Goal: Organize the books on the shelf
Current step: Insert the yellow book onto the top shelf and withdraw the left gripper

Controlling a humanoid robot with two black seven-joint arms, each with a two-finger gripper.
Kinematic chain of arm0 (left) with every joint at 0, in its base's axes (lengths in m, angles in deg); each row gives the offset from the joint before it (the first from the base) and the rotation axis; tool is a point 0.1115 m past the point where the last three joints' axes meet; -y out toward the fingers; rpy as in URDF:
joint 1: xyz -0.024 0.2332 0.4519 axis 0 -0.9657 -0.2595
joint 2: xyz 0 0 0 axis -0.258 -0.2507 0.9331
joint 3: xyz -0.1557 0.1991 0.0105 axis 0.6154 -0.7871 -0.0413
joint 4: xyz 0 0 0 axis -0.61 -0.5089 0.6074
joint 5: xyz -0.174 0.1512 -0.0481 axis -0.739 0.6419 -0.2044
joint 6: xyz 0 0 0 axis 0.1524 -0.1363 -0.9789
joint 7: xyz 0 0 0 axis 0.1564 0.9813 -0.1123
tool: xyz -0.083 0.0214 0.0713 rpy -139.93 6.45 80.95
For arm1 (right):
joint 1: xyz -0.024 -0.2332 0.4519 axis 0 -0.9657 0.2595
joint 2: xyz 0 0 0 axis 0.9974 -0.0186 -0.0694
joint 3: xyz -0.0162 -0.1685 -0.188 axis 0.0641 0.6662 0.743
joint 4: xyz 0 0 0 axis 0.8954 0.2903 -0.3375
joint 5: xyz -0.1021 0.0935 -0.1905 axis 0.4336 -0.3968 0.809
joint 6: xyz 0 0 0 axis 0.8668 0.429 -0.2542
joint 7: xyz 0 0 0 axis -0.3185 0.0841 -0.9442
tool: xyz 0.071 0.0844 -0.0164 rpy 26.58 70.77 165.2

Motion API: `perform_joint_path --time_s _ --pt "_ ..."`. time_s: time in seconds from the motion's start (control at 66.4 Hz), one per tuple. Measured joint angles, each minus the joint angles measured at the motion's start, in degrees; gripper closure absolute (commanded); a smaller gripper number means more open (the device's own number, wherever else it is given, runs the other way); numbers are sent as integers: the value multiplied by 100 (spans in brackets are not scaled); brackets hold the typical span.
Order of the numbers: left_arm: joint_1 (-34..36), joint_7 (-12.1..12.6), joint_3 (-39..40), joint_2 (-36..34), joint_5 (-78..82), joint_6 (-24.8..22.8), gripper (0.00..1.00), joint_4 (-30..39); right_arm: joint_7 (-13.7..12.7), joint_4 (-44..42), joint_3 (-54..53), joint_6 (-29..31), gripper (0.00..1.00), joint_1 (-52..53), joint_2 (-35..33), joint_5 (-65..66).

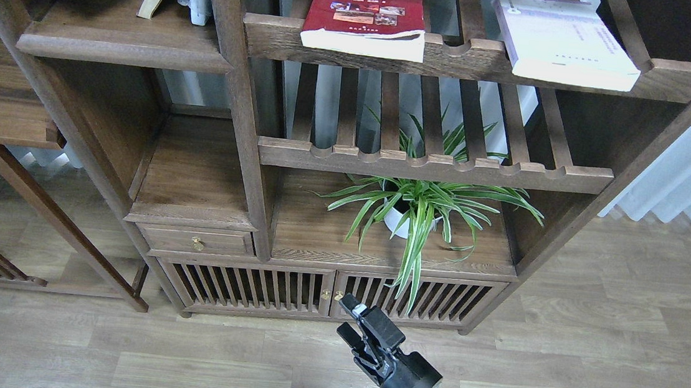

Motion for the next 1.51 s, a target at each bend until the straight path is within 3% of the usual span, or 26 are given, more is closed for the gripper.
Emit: perform_joint_path --time_s 0.437,0.572,0.783,1.16,1.461,1.506 --pt "88 -160 -111 393 273 -3 99 -86 1 4 1 0 1 -3 0 -1" --pt "295 -363 -121 441 378 -3 98 -422 1 15 4 0 1 -7 0 -1" --pt "670 -486 -428 450 445 -3 98 -753 1 32 18 0 1 -9 0 -5" --pt "783 -1438 -685 591 884 -3 98 -1132 -1 56 26 0 1 -4 0 -10" --pt "739 -1560 -795 696 835 -3 95 -1469 0 56 34 0 1 -2 0 -6" --pt "737 -1570 -817 702 826 -3 85 -1520 -1 56 34 0 1 -2 0 -6"
